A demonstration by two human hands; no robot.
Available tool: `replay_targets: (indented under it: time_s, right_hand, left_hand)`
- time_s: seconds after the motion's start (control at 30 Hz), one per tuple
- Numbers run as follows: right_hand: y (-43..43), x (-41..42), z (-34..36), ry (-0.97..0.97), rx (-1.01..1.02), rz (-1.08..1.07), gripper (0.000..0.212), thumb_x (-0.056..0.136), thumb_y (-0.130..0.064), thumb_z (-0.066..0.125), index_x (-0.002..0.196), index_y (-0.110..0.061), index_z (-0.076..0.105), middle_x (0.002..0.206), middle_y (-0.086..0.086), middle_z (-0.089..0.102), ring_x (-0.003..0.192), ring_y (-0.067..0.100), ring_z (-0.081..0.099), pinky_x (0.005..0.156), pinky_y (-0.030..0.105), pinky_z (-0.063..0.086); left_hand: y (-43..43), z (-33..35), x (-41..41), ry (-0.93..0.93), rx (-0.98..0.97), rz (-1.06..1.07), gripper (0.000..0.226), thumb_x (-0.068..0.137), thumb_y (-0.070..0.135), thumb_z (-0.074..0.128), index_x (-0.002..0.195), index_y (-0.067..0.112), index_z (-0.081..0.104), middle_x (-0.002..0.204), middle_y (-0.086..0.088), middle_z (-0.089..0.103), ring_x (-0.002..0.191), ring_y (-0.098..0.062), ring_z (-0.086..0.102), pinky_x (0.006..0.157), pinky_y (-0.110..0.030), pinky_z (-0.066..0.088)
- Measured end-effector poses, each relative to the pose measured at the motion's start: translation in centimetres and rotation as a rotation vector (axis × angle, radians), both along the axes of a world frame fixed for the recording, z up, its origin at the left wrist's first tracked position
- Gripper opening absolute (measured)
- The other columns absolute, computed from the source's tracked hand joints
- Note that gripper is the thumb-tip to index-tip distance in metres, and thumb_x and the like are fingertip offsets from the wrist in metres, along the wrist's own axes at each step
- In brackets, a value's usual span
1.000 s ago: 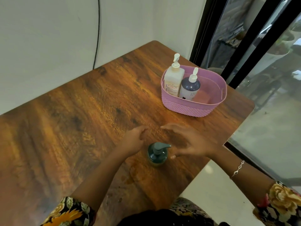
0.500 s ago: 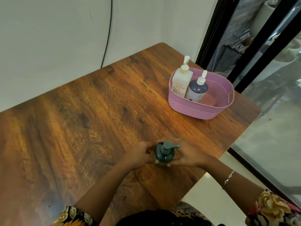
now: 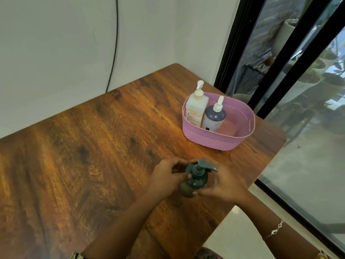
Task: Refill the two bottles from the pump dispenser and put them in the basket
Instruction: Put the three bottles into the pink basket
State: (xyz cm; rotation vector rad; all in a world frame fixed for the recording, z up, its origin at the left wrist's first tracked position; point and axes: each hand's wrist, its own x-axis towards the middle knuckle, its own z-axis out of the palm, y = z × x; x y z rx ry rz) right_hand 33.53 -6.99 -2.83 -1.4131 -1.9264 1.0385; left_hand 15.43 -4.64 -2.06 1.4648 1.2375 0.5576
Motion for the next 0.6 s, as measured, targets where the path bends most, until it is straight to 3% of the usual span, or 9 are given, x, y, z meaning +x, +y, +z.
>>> replay_targets:
  time_s: [0.1, 0.27, 0.4, 0.5, 0.6]
  right_hand:
    - [0.9, 1.5, 1.8, 0.014, 0.055, -0.095, 0.053, 0.058, -0.044, 0.075, 0.106, -0.04, 0.051, 0.108, -0.021, 0.057, 0.105, -0.001, 0.053, 0.087, 0.011, 0.044]
    - [2.8, 4.9, 5.0, -0.028, 0.097, -0.259, 0.055, 0.065, -0.014, 0.081, 0.096, -0.043, 0.047, 0.098, -0.03, 0.05, 0.092, -0.007, 0.052, 0.074, 0.005, 0.04]
    - [5.3, 7.4, 7.5, -0.105, 0.188, -0.383, 0.061, 0.064, -0.017, 0.08, 0.118, -0.025, 0.052, 0.101, -0.017, 0.053, 0.09, -0.001, 0.049, 0.074, 0.007, 0.035]
    - [7.6, 9.0, 8.1, -0.113, 0.208, -0.517, 0.065, 0.061, -0.021, 0.082, 0.12, -0.015, 0.054, 0.106, -0.007, 0.058, 0.095, 0.009, 0.053, 0.078, 0.019, 0.043]
    - [10.0, 10.7, 7.5, -0.149, 0.225, -0.65, 0.064, 0.058, -0.028, 0.083, 0.114, -0.013, 0.058, 0.106, 0.002, 0.063, 0.095, 0.017, 0.058, 0.083, 0.035, 0.048]
  left_hand:
    - [1.3, 1.4, 2.3, -0.073, 0.02, 0.078, 0.019, 0.08, 0.011, 0.07, 0.096, 0.019, 0.065, 0.098, 0.003, 0.068, 0.097, -0.011, 0.063, 0.09, -0.034, 0.052]
    - [4.4, 4.4, 6.6, -0.115, 0.122, 0.101, 0.015, 0.08, 0.014, 0.07, 0.094, 0.014, 0.066, 0.093, 0.001, 0.069, 0.093, -0.013, 0.064, 0.085, -0.029, 0.053]
    - [7.5, 6.9, 10.0, -0.133, 0.174, 0.089, 0.014, 0.082, 0.016, 0.068, 0.094, 0.009, 0.065, 0.087, -0.001, 0.066, 0.087, -0.016, 0.063, 0.082, -0.03, 0.053]
    - [9.5, 7.7, 11.9, -0.155, 0.166, 0.078, 0.01, 0.086, 0.014, 0.064, 0.092, 0.007, 0.067, 0.08, -0.002, 0.066, 0.081, -0.019, 0.062, 0.083, -0.037, 0.052]
    - [10.7, 8.1, 13.7, -0.196, 0.098, 0.064, 0.014, 0.092, 0.006, 0.053, 0.093, 0.013, 0.065, 0.092, -0.009, 0.066, 0.094, -0.027, 0.063, 0.089, -0.045, 0.052]
